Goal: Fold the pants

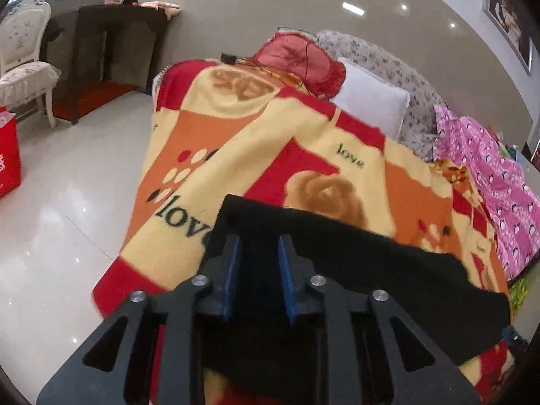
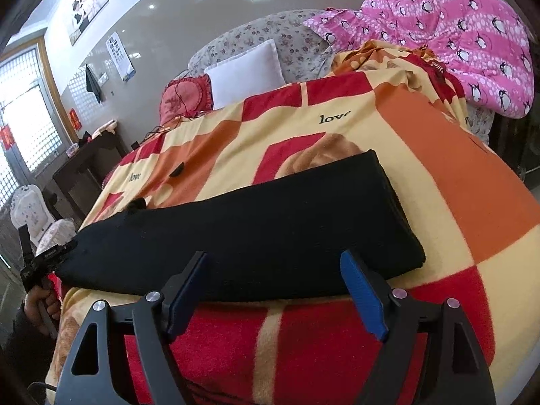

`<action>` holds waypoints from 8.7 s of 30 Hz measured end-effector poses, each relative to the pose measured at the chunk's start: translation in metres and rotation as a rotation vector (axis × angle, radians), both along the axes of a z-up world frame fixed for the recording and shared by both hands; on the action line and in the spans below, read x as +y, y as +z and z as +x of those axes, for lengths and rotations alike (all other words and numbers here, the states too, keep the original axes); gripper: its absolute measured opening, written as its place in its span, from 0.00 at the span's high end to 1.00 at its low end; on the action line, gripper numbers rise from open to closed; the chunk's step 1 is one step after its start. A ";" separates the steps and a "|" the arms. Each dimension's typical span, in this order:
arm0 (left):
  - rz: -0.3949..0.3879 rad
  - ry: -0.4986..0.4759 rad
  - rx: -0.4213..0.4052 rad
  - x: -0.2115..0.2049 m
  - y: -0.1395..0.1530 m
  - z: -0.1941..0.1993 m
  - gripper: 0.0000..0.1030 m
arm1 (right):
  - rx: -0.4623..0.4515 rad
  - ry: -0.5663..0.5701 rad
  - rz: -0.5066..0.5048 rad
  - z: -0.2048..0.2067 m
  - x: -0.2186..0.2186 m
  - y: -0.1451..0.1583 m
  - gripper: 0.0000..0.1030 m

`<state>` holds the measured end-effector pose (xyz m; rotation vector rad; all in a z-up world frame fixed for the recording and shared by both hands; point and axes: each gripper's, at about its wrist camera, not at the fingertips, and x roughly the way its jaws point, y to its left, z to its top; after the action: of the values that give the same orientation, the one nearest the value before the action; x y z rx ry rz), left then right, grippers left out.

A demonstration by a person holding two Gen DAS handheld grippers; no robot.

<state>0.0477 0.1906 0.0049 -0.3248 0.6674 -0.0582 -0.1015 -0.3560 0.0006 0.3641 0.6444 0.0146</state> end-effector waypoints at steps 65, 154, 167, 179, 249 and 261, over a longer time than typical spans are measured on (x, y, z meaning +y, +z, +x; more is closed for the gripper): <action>0.082 -0.270 0.061 -0.149 0.000 -0.037 0.09 | 0.152 -0.324 0.666 -0.014 -0.110 -0.035 0.93; 0.225 -0.324 0.121 -0.167 -0.004 -0.033 0.00 | 0.069 -0.301 0.446 -0.014 -0.090 -0.025 0.93; 0.215 -0.323 0.116 -0.166 -0.004 -0.033 0.00 | 0.093 -0.296 0.367 -0.010 -0.085 -0.014 0.91; 0.074 0.037 -0.090 -0.092 0.017 -0.055 0.00 | -0.029 -0.221 0.368 -0.008 -0.069 0.029 0.92; 0.060 -0.565 0.103 -0.191 0.004 -0.037 0.97 | 0.135 0.278 -0.160 0.057 0.124 0.010 0.93; -0.018 -0.548 0.096 -0.180 0.000 -0.041 0.96 | 0.110 0.232 -0.110 0.046 0.119 0.017 0.83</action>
<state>0.0072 0.0106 0.0047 -0.1553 0.8371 -0.5742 -0.0560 -0.2367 0.0171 0.1834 0.7903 0.1813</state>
